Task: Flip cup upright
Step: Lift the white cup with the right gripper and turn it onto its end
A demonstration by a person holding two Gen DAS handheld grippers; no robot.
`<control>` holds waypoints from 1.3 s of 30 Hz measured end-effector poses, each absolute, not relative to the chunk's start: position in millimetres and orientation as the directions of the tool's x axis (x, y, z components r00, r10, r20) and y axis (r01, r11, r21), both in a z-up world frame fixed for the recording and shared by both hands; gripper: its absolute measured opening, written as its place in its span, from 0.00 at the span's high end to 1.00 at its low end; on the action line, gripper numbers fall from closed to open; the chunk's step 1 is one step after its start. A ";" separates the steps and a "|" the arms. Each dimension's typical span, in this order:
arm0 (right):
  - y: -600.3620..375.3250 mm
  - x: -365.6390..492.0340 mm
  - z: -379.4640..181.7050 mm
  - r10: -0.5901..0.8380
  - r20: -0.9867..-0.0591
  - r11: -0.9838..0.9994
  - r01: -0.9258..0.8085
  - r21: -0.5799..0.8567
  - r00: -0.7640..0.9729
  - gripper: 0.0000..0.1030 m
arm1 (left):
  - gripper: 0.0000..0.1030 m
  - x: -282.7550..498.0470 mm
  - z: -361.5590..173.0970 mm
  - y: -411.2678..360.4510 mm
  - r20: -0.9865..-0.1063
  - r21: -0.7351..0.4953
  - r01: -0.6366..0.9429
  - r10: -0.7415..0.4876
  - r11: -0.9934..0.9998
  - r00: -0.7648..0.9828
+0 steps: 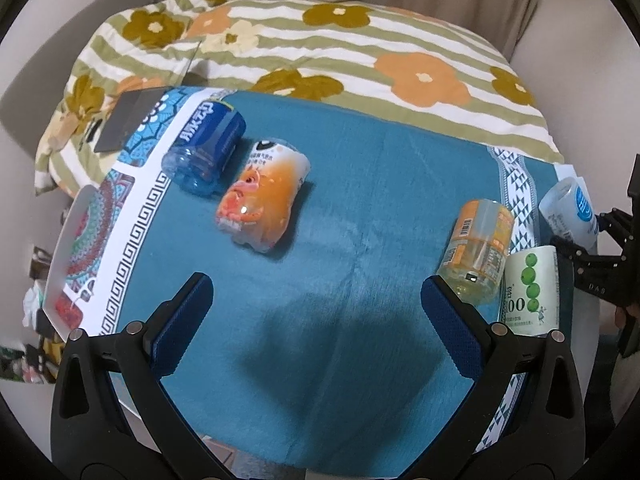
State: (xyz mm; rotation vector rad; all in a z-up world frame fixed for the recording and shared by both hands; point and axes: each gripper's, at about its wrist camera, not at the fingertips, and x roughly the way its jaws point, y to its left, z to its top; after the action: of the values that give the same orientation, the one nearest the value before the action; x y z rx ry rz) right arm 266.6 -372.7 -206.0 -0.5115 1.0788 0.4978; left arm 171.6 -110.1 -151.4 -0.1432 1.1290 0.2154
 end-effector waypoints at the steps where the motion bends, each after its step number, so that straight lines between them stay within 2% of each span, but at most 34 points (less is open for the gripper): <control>1: -372.2 266.2 -201.9 0.129 -0.909 0.784 -0.603 -0.151 0.396 0.43 | 0.00 170.5 -148.7 -109.4 -0.904 -0.007 -0.237 0.095 0.972 0.418; 11: -339.5 219.4 -130.0 0.101 -0.878 0.852 -0.496 -0.167 0.469 0.43 | 0.00 151.6 -107.8 -77.1 -0.860 -0.046 -0.146 0.035 0.988 0.510; 18: -291.5 172.5 -108.5 0.078 -0.875 0.929 -0.352 -0.110 0.479 0.43 | 0.00 133.8 -94.9 -38.9 -0.838 -0.030 -0.049 0.002 0.998 0.545; 32: -189.5 115.2 -167.6 0.080 -0.911 0.995 -0.088 0.049 0.405 0.43 | 0.00 97.8 -128.5 38.3 -0.850 -0.026 0.021 -0.033 0.999 0.525; 39: -163.0 120.5 -208.0 0.048 -0.922 0.998 0.011 0.057 0.383 0.43 | 0.00 92.3 -163.4 58.6 -0.886 -0.035 0.012 -0.036 0.999 0.463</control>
State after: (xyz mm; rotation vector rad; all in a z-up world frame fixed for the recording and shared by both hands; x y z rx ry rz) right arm 120.5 -163.0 -208.0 0.0566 1.1772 0.0234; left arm 92.3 58.6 -163.4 -0.0249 1.0890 -0.0294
